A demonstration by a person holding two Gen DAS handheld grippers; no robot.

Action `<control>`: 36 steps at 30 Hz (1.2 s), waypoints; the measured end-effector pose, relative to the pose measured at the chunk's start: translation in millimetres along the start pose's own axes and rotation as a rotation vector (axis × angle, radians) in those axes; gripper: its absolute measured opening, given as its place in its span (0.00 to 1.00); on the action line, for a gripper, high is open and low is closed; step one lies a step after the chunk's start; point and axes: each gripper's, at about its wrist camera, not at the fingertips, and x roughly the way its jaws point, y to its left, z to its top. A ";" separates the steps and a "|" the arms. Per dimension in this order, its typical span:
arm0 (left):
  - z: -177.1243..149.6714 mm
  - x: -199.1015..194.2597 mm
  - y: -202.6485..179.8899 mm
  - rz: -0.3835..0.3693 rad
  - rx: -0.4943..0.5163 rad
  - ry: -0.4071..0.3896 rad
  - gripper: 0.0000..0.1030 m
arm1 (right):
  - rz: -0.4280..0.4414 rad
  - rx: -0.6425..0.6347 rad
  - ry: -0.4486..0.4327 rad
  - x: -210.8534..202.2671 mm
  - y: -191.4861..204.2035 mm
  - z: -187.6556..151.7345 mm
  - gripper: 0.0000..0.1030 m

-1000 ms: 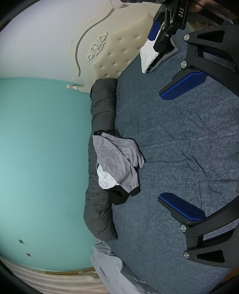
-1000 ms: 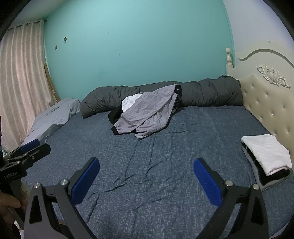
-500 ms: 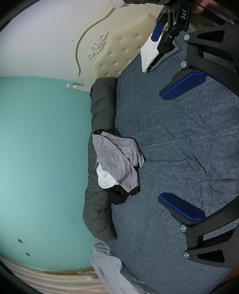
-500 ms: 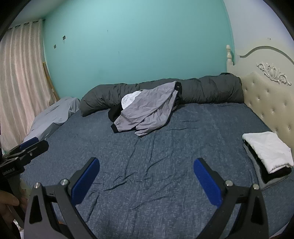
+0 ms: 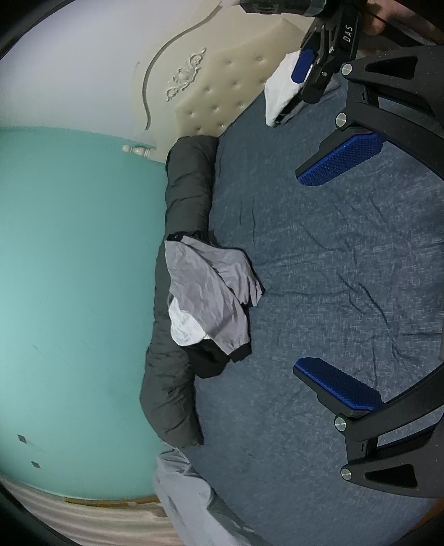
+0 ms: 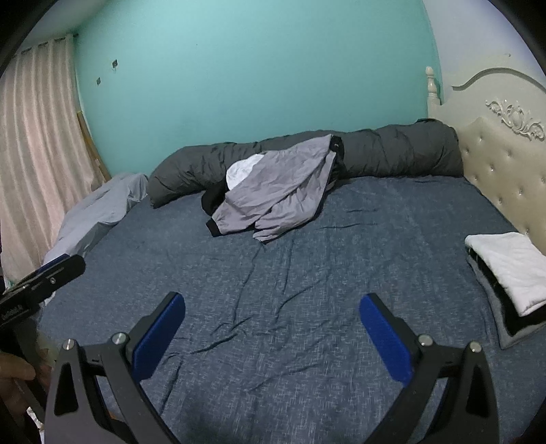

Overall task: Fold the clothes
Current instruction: 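Move the right tool toward the grey jacket and close on its hem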

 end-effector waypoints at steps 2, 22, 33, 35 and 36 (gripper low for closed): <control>-2.8 12.5 7.1 0.001 -0.017 0.010 1.00 | 0.010 0.011 0.008 14.1 -4.4 0.2 1.00; -37.0 206.0 95.3 0.054 -0.189 0.084 1.00 | 0.077 0.004 0.153 240.8 -36.4 35.3 1.00; -79.4 267.9 144.3 0.056 -0.317 0.117 1.00 | 0.051 0.011 0.211 377.4 -59.8 58.2 1.00; -84.1 272.8 147.0 0.062 -0.297 0.124 1.00 | 0.075 0.031 0.213 394.8 -63.3 62.0 0.99; -85.2 275.1 148.7 0.064 -0.292 0.126 1.00 | 0.086 0.038 0.218 403.2 -64.1 63.9 0.99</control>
